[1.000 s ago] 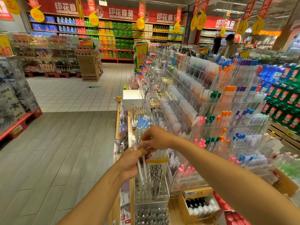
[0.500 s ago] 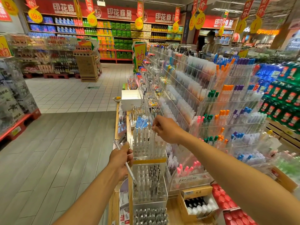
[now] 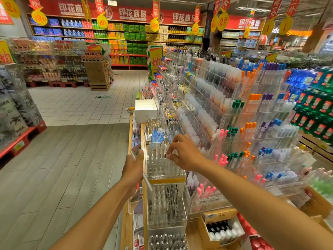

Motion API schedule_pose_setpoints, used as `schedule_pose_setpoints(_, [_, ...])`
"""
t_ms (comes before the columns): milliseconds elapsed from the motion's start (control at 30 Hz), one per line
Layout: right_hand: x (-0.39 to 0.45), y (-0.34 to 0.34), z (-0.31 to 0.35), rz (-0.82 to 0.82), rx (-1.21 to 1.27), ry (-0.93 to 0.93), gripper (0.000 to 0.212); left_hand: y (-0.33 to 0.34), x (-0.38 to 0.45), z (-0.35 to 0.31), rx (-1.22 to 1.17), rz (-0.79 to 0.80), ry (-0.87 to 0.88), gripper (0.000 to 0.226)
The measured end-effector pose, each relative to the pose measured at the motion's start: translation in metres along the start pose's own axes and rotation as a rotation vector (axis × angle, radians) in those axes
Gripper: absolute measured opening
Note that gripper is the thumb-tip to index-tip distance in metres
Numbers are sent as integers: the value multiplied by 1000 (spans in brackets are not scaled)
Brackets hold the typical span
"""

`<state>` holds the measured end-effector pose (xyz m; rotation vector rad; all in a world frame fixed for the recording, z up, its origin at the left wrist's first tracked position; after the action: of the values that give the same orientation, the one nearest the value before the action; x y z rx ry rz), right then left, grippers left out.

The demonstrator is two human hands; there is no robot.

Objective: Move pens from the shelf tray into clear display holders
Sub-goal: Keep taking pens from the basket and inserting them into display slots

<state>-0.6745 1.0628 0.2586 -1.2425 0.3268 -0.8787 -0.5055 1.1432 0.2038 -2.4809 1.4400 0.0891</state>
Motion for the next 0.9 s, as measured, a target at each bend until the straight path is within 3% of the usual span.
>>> schedule_pose_setpoints(167, [-4, 1, -5, -27, -20, 11, 23, -2, 8, -10, -72, 16, 132, 56])
schedule_pose_setpoints(400, [-25, 5, -30, -173, 290, 45, 38, 4, 14, -24, -12, 46, 234, 23])
schedule_pose_setpoints(700, [-44, 7, -45, -244, 395, 67, 36, 21, 18, -26, 220, 57, 238, 13])
schedule_pose_setpoints(900, [-44, 12, -51, -250, 464, 144, 21, 27, 18, -44, 398, 70, 331, 16])
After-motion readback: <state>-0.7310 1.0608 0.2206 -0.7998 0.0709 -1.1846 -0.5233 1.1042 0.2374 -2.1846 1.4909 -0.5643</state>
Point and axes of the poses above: each hand's wrist, its own x-axis towards the middle knuckle, its own y-axis out of the palm, z = x × y, the point moved 3 cm from there along x, towards the middle knuckle, and after that the axes turned 5 degrees about x, right-handed, at the moved point
